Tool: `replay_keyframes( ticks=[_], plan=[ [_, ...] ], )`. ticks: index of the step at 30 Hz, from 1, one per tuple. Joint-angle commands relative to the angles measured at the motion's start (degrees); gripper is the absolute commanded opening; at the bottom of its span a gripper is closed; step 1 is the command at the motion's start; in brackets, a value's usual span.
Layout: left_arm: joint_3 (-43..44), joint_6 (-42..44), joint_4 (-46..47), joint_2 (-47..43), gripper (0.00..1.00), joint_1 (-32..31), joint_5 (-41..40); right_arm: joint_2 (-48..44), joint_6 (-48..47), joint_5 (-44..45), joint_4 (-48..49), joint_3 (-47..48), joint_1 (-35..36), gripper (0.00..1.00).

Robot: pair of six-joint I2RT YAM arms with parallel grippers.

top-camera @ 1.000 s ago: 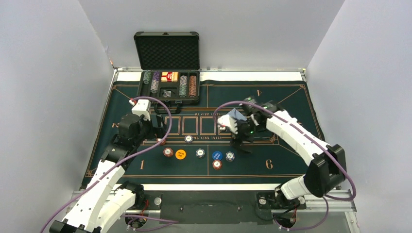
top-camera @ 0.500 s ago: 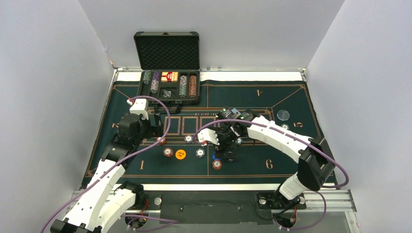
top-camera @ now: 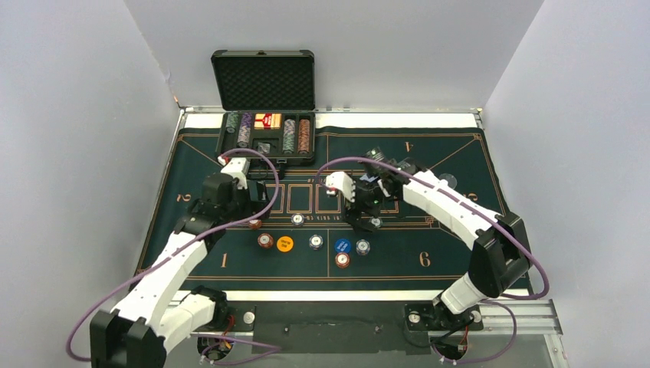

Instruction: Distribute texas hold em gaming equipment

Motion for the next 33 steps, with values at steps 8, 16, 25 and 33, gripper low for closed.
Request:
replay_keyframes(
  ticks=[8,16,25,33],
  plan=[
    [7.3,-5.1,-7.6,17.2,0.74,-0.2,-5.1,-4.5,0.1,-7.6,-0.3,-2.5,-8.8,0.84],
    [9.2,-3.9,-8.9,21.6,0.74,-0.5,-8.7,-5.0,-1.0,-10.0,-0.2,-4.3,-11.3,0.83],
    [12.0,-2.8,-10.8,28.5,0.61,-0.5,-8.1,-5.3,-1.7,-10.2,-0.2,-4.8,-12.5,0.84],
    [13.3,-2.5,-11.5,31.6,0.56,-0.4,-8.1,-5.3,-1.8,-10.6,-0.3,-5.1,-13.3,0.84]
  ],
)
